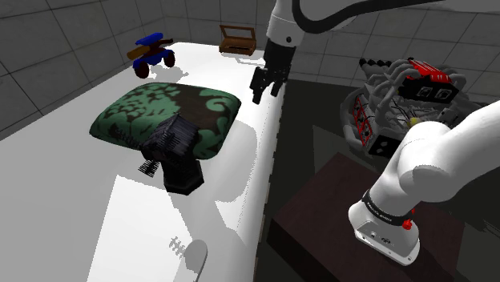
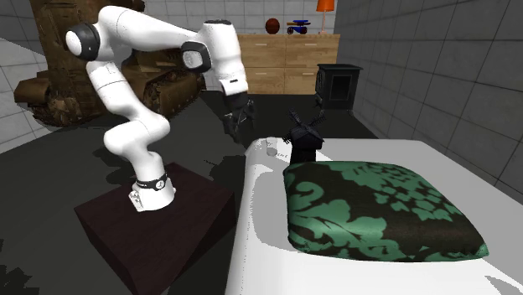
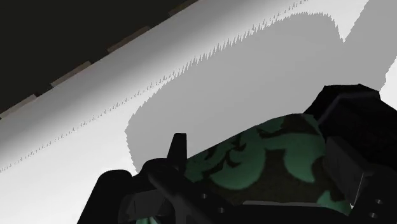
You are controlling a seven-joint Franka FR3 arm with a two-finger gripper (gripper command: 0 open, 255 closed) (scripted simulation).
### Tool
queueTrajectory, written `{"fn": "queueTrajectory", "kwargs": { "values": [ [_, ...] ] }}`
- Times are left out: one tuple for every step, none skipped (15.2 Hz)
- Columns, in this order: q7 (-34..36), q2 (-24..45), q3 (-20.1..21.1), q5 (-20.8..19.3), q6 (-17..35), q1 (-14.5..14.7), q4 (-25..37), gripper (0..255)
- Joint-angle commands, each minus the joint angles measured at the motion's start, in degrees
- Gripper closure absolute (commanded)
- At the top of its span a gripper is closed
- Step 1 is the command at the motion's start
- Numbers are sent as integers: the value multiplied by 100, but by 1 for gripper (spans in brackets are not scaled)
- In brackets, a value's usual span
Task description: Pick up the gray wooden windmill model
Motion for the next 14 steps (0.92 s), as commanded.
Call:
{"fn": "queueTrajectory", "kwargs": {
  "values": [
    [-30, 276, 145, 6, 272, 105, 173, 0],
    [-38, 406, 218, 1, 395, 153, 259, 0],
    [-45, 537, 292, -10, 515, 199, 349, 0],
    [-49, 667, 365, -27, 631, 244, 442, 0],
    [-51, 798, 440, -50, 744, 287, 538, 0],
    [-50, 929, 514, -79, 853, 328, 638, 0],
    [-46, 1061, 588, -114, 959, 368, 740, 0],
    [-40, 1192, 663, -156, 1061, 407, 845, 0],
    [-30, 1324, 737, -204, 1160, 445, 953, 0],
    [-17, 1457, 810, -260, 1256, 482, 1064, 0],
    [-1, 1589, 883, -323, 1347, 519, 1177, 0],
    [19, 1723, 956, -393, 1435, 557, 1293, 0],
    [42, 1857, 1029, -470, 1519, 592, 1412, 0],
    [68, 1991, 1101, -555, 1600, 629, 1533, 0]
  ]
}}
